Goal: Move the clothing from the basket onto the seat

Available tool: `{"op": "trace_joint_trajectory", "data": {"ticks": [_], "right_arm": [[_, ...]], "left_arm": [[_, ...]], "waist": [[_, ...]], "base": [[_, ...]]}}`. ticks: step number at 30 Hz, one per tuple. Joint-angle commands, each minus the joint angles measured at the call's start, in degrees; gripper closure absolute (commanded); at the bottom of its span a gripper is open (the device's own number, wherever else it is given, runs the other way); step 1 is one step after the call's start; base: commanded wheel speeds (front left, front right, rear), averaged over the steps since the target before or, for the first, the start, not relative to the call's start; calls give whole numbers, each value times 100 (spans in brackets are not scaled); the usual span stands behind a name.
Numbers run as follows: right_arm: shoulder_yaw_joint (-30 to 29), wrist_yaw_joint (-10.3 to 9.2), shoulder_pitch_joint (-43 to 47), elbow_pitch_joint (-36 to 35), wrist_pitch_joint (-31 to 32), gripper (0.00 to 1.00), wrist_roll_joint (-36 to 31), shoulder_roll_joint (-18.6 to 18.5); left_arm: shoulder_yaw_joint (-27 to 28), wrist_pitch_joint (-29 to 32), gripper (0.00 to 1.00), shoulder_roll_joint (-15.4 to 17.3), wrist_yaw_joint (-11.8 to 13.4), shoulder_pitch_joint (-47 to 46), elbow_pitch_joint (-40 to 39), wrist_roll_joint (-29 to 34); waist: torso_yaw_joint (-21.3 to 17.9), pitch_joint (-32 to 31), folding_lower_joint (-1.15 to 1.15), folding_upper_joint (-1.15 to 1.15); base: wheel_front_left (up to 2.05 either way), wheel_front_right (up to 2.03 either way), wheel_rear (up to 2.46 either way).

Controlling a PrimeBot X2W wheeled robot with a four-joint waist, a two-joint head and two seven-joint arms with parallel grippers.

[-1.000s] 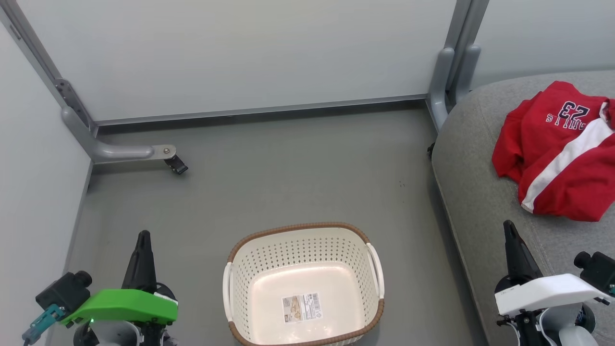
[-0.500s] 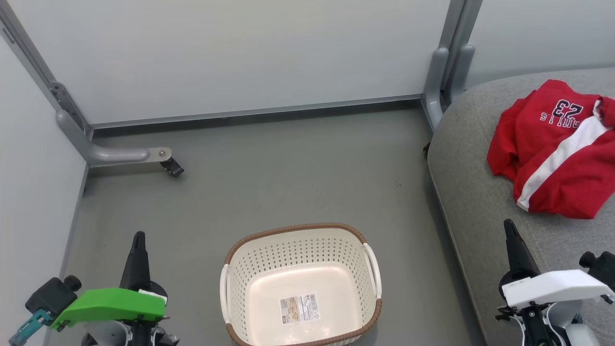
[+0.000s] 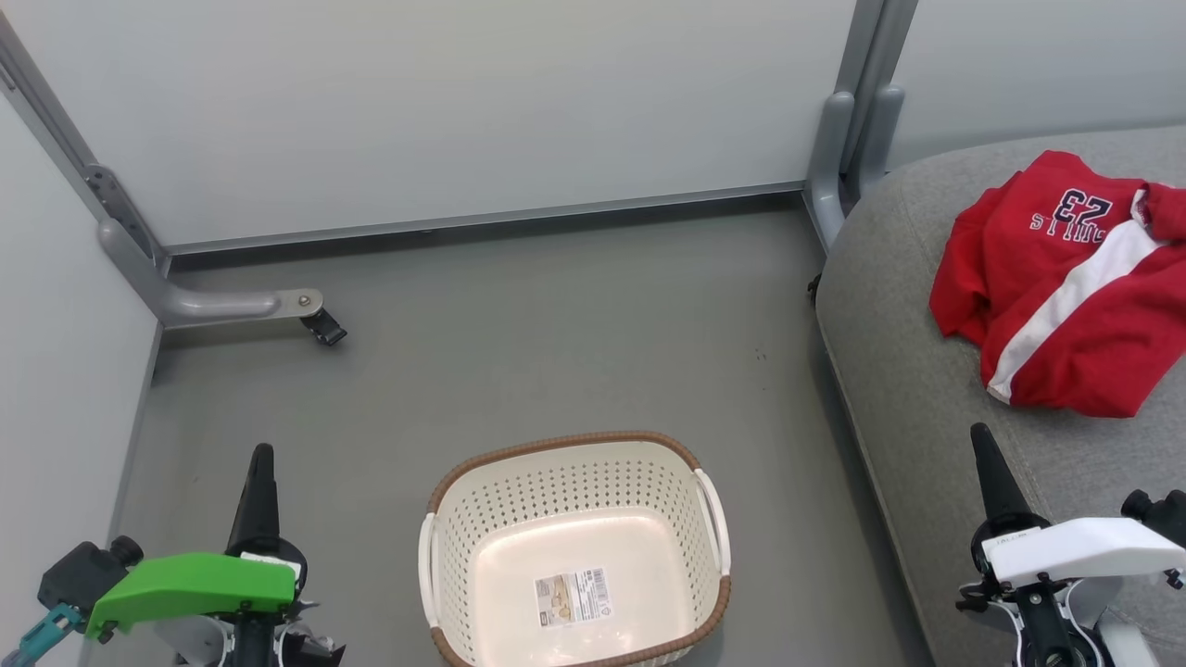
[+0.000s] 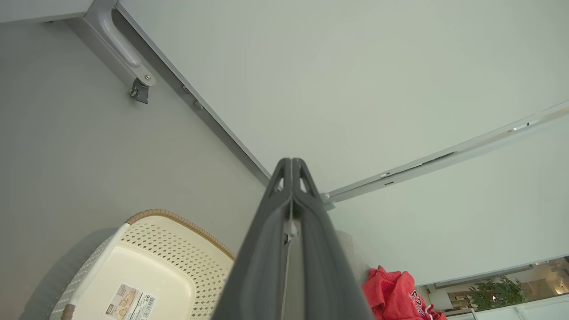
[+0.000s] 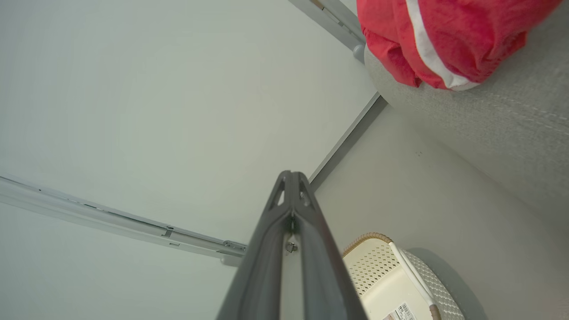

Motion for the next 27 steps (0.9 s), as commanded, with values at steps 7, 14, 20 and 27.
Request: {"op": "trace_joint_trajectory", "data": {"ticks": [7,14,20,27], "right_arm": [[-40,0,-137,19,131,100,515,-47],[-56,0,-170,58,232,100,910,-49],[-68,-1,-191,91,306,100,1228,-51],[-82,-1,-215,128,404,100,1584,-54]], "left_arm": [[77,137,100,4,-35,-170,-65,-480],[127,236,100,-1,-40,-174,-72,-860],[165,320,100,-5,-49,-175,-75,-1157],[203,405,100,-10,-55,-187,-77,-1496]], "waist": [[-38,-6,0,0],[-74,-12,0,0],[-105,-17,0,0],[-141,-22,0,0]], "base": [[0,0,0],[0,0,0],[0,0,0],[0,0,0]]}}
